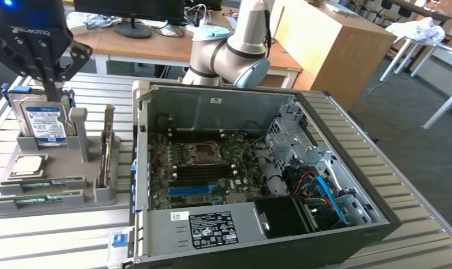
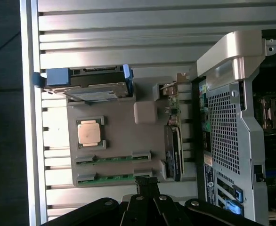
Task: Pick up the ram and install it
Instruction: 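Reach for the ram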
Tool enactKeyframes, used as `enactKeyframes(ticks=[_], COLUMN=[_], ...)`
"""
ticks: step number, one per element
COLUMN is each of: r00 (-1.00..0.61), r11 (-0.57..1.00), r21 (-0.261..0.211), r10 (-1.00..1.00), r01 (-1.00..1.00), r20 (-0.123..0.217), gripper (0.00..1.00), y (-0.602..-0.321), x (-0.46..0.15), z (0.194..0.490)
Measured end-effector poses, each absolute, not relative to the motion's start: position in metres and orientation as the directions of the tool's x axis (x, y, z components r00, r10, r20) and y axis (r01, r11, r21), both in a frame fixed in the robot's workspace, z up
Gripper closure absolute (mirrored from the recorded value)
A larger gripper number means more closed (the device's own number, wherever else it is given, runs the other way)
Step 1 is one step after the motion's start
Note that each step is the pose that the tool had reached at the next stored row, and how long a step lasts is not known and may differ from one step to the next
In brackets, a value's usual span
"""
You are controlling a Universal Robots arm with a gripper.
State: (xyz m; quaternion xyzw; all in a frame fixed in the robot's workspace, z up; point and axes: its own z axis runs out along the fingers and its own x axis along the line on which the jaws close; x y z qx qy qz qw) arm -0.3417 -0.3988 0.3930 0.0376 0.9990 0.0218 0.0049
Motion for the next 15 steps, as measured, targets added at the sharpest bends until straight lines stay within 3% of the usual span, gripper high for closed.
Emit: enactKeyframes(ticks=[15], r00=[-0.997], r11=[0.996], r21=[0.044], r10=[0.075], r01=[0.075], r20=[-0.003], gripper=[0.90], y=[-0.399], x=[-0.359], z=[0.393])
